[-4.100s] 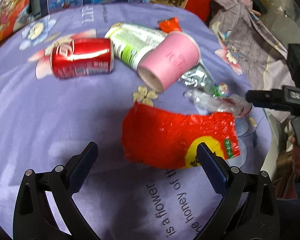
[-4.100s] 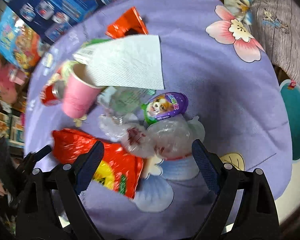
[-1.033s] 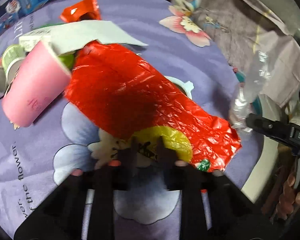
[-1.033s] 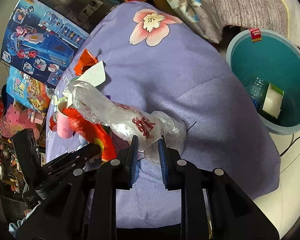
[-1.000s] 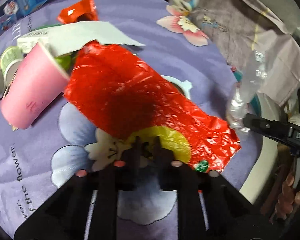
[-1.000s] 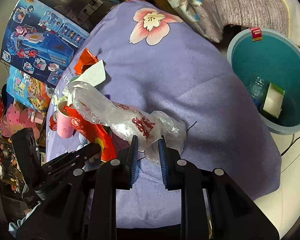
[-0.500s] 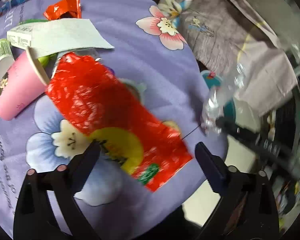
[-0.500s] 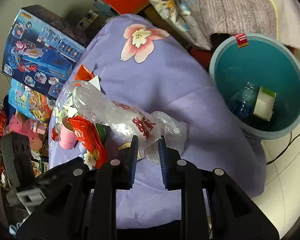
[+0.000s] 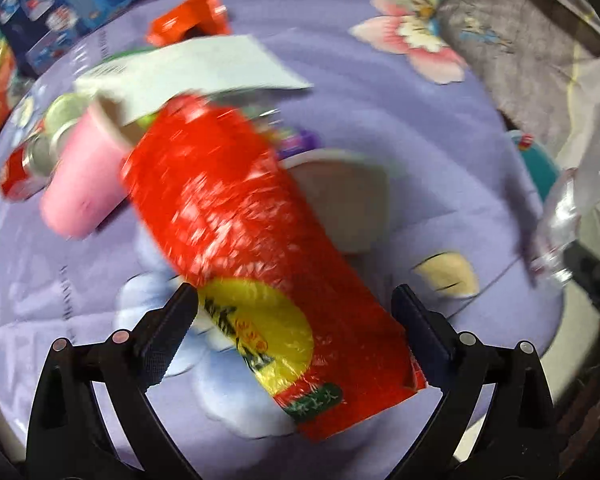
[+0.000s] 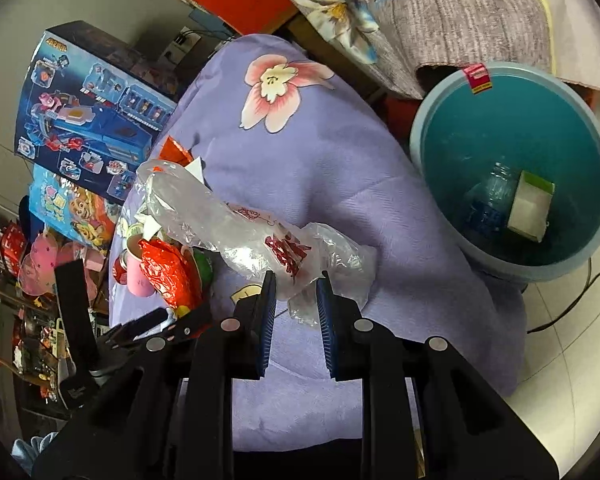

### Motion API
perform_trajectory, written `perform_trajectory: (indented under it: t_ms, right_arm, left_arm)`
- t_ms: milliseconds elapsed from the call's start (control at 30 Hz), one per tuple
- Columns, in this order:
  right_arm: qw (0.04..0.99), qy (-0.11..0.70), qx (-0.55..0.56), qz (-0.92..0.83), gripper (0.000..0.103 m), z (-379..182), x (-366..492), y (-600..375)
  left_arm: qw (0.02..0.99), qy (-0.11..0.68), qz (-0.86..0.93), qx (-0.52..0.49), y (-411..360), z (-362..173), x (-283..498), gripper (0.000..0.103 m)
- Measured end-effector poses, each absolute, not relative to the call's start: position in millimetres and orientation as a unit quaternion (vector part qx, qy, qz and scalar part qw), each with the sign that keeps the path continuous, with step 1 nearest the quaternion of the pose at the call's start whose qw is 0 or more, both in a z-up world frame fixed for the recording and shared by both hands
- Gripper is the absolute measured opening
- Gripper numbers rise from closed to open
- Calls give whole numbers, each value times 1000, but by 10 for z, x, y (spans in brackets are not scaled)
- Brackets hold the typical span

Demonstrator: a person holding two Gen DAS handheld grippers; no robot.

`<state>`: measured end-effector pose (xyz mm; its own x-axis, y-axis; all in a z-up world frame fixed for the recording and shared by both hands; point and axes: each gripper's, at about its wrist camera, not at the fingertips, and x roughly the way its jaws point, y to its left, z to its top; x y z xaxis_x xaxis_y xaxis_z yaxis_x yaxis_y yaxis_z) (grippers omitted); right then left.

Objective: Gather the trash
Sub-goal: 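Grasp the clear plastic bag with the right tool while the left tool grasps the red wrapper, then carry both items over the teal bucket and open both tools to drop them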

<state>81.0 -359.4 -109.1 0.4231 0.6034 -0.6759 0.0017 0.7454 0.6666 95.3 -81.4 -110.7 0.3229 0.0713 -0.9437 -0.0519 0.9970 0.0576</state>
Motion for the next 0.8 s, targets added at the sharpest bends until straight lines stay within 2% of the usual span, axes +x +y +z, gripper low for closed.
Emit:
perform_trajectory:
  t_ms: [233,267,333,400,433,467,533,600,633,667,733,800]
  right_arm:
    - [783,507,299,201,20,-1125,840,-3497]
    - [783,508,298,201,20,-1126,837,-3477]
    - [783,510,292,203,20,-1114,829,-3420]
    - [784,512,287,204,20,-1093,824,-3368]
    - [785,512,284,204,20,-1085,824,-3350]
    - [785,512,283,204,20,-1078,823,-3332]
    - [785,512,281,204,20,-1063,827,-3291]
    - [784,513,281,206,20,-1056,827,-3263]
    - [784,513,280,208,20,-1045,824,-3242]
    - [785,513,278,209,20,-1029,819,-3224]
    - [786,513,275,209,20,-1003,814,-3218]
    - [787,510,275,209,20,-967,809,-3223]
  left_arm:
    - [802,590,90,17,-396,-1204,834,97]
    - [800,593,90,11,-345,-1231,824,100]
    - [805,588,71,-27,-234,-1270,825,100]
    - [811,581,58,-20,-228,-1278,821,99]
    - [815,577,50,-15,-224,-1260,803,91]
    - [820,571,43,-9,-233,-1227,796,71]
    - [824,566,29,-7,-204,-1157,776,52]
    - [825,565,18,-14,-145,-1137,771,44]
    - [826,563,12,-18,-112,-1114,761,35]
    - [830,558,7,-19,-96,-1078,740,20]
    - [840,543,-2,-5,-134,-968,679,12]
    - [843,538,-12,1,-172,-902,650,9]
